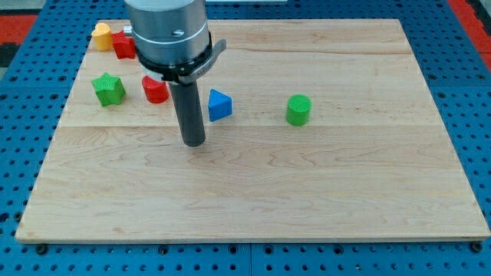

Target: Place the triangle close to green circle

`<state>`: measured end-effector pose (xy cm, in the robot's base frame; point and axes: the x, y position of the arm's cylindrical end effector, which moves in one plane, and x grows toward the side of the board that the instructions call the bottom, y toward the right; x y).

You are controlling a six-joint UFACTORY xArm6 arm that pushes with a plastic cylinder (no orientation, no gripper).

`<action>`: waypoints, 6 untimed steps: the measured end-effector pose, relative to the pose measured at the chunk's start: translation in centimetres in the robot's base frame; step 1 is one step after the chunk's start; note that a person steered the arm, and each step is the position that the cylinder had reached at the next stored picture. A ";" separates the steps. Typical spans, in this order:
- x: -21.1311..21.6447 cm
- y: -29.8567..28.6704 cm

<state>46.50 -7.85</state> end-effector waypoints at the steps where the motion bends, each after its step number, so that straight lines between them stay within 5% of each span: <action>1: -2.5 0.3; 3: -6.3 4.2; 5: -0.9 5.4; 6: -2.4 9.9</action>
